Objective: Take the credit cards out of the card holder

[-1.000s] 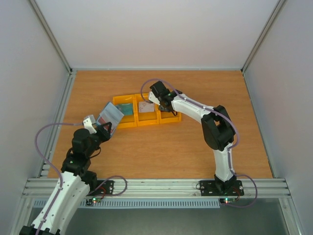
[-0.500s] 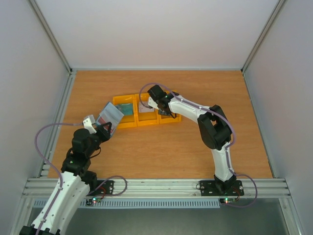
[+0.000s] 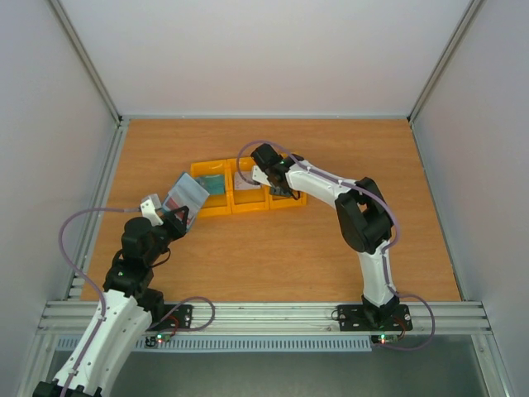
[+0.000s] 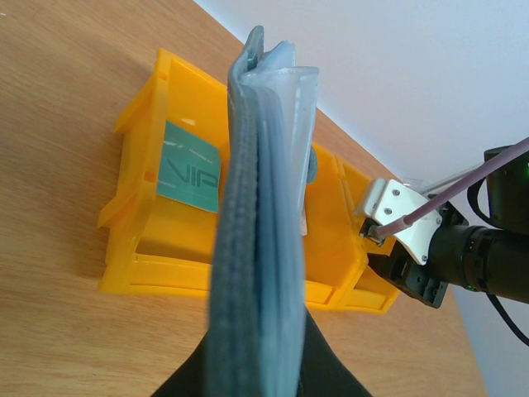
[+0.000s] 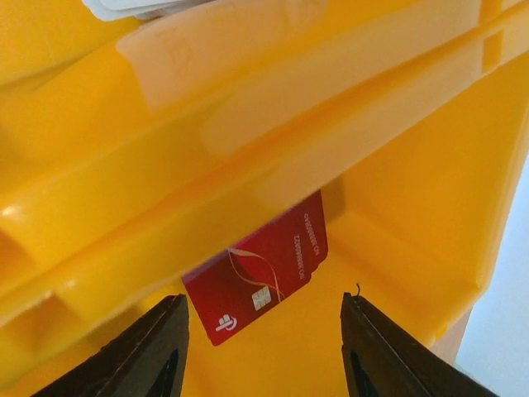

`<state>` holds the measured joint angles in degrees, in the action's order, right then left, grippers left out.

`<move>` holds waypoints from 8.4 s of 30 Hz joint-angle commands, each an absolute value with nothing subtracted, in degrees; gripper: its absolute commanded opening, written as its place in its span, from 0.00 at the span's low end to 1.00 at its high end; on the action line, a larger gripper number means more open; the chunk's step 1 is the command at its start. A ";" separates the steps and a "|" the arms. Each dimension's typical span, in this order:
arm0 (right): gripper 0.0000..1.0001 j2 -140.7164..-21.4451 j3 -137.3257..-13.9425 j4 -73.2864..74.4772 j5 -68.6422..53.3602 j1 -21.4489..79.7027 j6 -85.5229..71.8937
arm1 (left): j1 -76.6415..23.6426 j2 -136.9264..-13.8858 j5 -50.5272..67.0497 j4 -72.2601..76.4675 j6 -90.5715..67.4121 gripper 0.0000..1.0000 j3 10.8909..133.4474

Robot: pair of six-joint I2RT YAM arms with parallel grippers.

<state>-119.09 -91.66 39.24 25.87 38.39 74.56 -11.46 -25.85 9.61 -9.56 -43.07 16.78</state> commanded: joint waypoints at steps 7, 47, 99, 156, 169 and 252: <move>0.61 -110.63 -93.64 42.76 26.17 38.85 71.76 | -11.07 -25.47 11.79 -2.78 -42.55 0.00 16.28; 0.01 -76.08 -77.41 25.89 -52.38 40.86 31.63 | -14.12 -26.18 57.15 17.58 -29.32 0.51 25.74; 0.47 -70.83 -81.64 31.78 -27.25 40.92 30.86 | -17.51 -30.71 9.61 -18.98 -13.24 0.00 32.64; 0.19 -86.00 -82.36 24.40 -62.34 44.62 21.03 | -20.21 -30.47 54.10 20.71 -32.87 0.00 26.07; 0.32 -83.43 -80.76 24.69 -63.97 46.56 26.89 | -20.48 -31.04 52.37 19.32 -31.68 0.00 25.41; 0.01 -79.45 -73.25 17.88 -56.82 42.36 16.52 | -20.65 -28.52 51.92 20.09 -36.20 0.16 24.45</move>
<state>-80.09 -73.93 20.12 -55.68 44.82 19.03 -20.38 -29.41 52.01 15.18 -34.00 24.51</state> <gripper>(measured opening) 0.017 0.190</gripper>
